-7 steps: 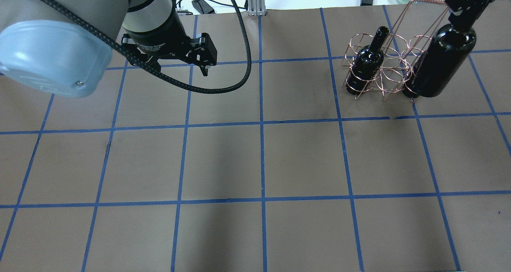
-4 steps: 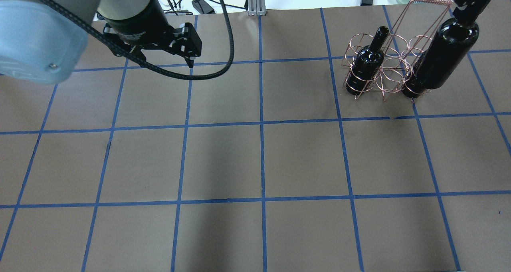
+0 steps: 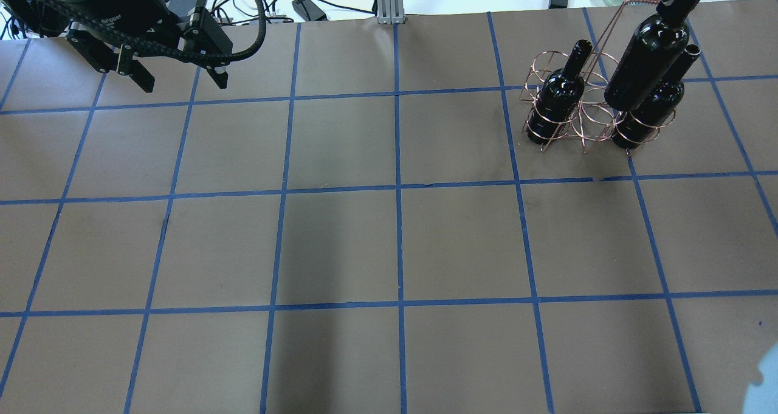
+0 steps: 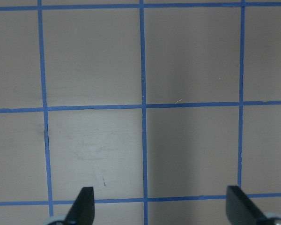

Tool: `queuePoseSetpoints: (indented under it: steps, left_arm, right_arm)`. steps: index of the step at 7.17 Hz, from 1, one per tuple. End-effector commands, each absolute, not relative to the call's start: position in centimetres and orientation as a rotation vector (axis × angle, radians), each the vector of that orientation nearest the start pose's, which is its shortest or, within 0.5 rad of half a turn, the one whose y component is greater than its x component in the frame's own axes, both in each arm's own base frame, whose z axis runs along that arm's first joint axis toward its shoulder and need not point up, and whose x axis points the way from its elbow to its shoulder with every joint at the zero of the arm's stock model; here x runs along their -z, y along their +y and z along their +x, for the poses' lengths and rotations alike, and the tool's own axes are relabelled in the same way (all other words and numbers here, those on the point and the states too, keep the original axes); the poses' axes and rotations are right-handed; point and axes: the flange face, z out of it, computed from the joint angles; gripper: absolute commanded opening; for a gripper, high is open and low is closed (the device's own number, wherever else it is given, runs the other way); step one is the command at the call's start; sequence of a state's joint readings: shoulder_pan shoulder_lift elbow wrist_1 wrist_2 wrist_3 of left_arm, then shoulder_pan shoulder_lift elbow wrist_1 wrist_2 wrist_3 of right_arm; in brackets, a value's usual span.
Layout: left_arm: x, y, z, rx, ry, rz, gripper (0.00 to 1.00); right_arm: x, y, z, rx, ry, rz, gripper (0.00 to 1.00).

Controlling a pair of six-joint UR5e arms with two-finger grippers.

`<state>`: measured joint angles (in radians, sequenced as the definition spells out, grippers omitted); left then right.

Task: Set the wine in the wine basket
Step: 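Lower the bottle with the right gripper into the empty rack slot, then push the bottle down into the rack slot with the right gripper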

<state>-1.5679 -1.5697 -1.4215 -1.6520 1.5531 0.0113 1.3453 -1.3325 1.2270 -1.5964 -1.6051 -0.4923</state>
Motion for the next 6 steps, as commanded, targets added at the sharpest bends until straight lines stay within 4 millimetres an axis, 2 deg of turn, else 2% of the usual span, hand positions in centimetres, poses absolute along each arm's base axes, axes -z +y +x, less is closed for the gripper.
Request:
queuePoseSetpoints:
  steps: [1,4,6]
  left_arm:
    - [-54.8,-49.2,-13.6,0.097,3.164,0.016,1.00]
    - [-54.3,-49.1,-13.8,0.081,3.169,0.028,1.00]
    - [-54.2,-48.7,-13.8,0.078,3.168,0.028,1.00]
  right_arm:
    - [-50.8,-63.1,-1.0,0.171,3.179,-0.429,0.00]
    - [-48.9,-63.2,-1.0,0.112,3.167,-0.436,0.00]
    - [-48.6,-63.3,-1.0,0.108,3.163,-0.452,0.00]
